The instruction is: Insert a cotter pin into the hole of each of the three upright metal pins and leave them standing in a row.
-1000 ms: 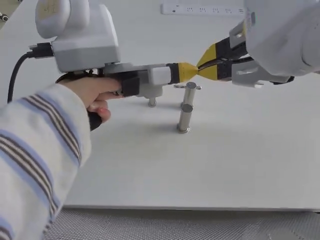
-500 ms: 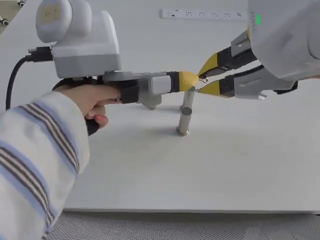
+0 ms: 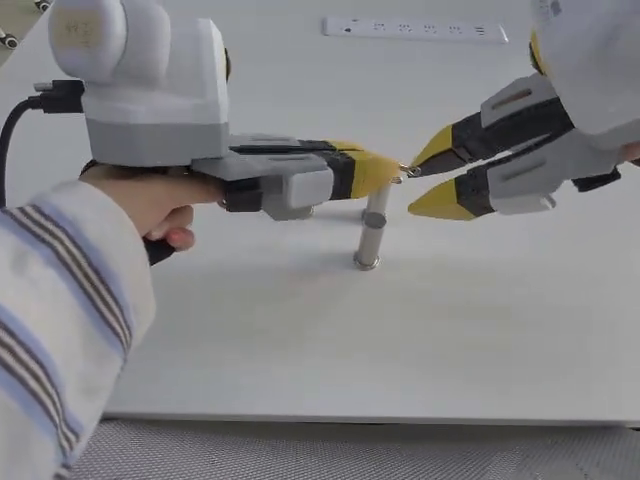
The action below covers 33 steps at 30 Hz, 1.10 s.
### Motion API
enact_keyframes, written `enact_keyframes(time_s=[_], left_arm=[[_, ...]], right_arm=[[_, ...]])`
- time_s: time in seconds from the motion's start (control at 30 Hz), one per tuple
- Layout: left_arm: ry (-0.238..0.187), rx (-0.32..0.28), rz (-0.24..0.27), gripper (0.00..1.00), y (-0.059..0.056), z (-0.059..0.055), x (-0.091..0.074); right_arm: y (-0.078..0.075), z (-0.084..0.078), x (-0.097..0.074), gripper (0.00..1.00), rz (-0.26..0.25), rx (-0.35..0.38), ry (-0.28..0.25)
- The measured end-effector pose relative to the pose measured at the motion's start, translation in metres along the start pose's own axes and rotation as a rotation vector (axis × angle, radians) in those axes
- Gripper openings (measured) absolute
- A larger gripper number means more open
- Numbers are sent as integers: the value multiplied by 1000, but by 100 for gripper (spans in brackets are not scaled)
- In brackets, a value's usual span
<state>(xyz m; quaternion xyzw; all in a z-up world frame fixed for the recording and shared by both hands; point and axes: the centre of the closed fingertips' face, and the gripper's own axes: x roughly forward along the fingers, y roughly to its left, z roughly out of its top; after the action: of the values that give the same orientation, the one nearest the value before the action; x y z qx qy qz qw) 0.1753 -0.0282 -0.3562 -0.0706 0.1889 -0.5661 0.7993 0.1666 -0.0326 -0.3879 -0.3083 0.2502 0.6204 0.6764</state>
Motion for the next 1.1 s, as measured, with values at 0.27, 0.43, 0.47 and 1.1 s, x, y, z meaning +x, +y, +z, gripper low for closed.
enact_keyframes(time_s=[0.27,0.43,0.47,1.1], left_arm=[[3,140,-51,0,-15,2,1],[12,157,-72,0,-20,2,1],[12,160,-75,0,-21,2,2],[75,254,-136,0,-40,-11,6]], right_arm=[[4,5,0,6,44,76,-76],[10,10,-1,1,59,102,-97],[10,11,-2,0,63,102,-104],[17,5,-7,0,139,91,-98]])
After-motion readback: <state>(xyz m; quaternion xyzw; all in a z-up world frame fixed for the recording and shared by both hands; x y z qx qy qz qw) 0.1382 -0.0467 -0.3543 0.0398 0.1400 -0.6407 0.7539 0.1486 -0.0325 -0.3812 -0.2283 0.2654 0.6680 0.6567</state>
